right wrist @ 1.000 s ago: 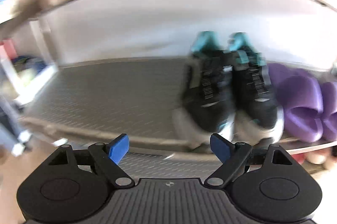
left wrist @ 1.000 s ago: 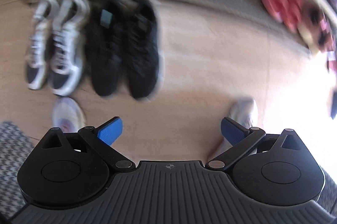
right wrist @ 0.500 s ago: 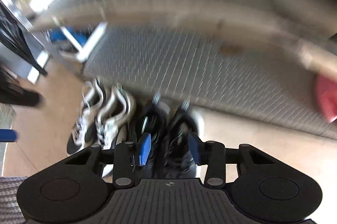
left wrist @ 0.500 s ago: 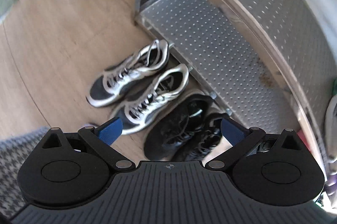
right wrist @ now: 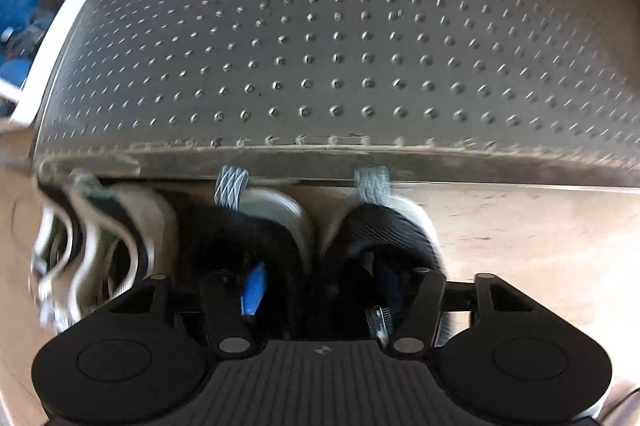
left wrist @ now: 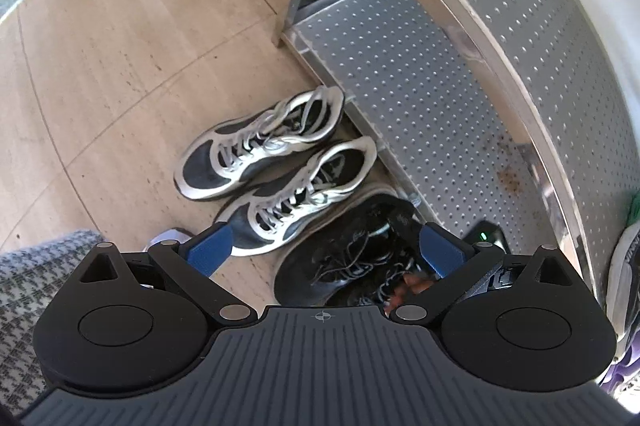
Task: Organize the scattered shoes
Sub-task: 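Lift the black sneakers onto the shelf beside the black-teal pair, right tool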
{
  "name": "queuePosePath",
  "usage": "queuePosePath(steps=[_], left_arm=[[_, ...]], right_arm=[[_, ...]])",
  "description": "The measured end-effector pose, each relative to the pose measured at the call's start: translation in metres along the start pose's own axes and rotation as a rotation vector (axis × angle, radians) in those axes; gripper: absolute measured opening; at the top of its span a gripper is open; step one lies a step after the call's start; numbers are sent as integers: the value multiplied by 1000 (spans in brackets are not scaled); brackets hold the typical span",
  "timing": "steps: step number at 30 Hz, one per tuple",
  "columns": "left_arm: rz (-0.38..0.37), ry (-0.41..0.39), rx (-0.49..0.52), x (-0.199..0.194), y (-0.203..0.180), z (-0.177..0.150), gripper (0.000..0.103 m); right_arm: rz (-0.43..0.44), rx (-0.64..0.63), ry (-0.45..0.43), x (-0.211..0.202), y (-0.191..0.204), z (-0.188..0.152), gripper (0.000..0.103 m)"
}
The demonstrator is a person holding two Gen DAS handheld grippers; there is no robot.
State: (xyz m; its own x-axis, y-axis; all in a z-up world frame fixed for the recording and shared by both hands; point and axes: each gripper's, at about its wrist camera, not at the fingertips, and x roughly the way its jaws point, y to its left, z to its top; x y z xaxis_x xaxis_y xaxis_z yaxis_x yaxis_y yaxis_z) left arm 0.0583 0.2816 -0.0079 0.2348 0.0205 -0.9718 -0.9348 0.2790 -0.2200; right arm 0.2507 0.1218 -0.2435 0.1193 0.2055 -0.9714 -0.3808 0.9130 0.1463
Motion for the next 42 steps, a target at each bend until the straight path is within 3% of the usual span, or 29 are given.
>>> queuePosePath(steps=[2, 3, 8, 14, 16, 19, 22, 27, 28, 30, 32, 33, 34, 39, 42], left_arm=[[3, 1, -5, 0, 1, 0, 102], [3, -3, -9, -2, 1, 0, 102], [-8, -46, -21, -13, 4, -1, 102], [-35, -104, -74, -31, 11, -4, 102], [-53, -113, -89, -38, 12, -5, 102], [-75, -132, -90, -46, 13, -8, 102], [-79, -131, -71, -48, 9, -8, 102], [-91, -112, -86, -47, 5, -4, 102], [-96, -119, -83, -48, 2, -4, 102], [-101, -137, -55, -51, -8, -3, 102], [-105, -140, -26, -53, -19, -6, 102], [-113, -137, -20, -53, -24, -7, 102], [-118, -134, -19, -53, -27, -9, 102], [-126, -104, 38, -51, -45, -31, 102], [-119, -79, 45, -47, -47, -42, 102]], right_arm=[[-16, -32, -38, -1, 3, -8, 46], [-22, -53, -66, -6, 5, -14, 33], [26, -85, -192, -65, 3, -54, 28], [109, -157, -466, -218, -3, -128, 23], [115, -174, -531, -252, -3, -134, 23], [104, -192, -649, -314, 0, -127, 23], [87, -197, -716, -342, 3, -103, 23], [-32, -272, -812, -358, 31, -27, 23], [-76, -301, -837, -355, 40, -5, 25], [-145, -325, -842, -343, 43, 20, 50], [-194, -341, -838, -335, 43, 33, 50], [-211, -346, -849, -335, 40, 30, 53], [-202, -348, -861, -340, 35, 24, 62], [-132, -319, -880, -376, -9, -29, 81], [-77, -271, -864, -374, -20, -40, 86]])
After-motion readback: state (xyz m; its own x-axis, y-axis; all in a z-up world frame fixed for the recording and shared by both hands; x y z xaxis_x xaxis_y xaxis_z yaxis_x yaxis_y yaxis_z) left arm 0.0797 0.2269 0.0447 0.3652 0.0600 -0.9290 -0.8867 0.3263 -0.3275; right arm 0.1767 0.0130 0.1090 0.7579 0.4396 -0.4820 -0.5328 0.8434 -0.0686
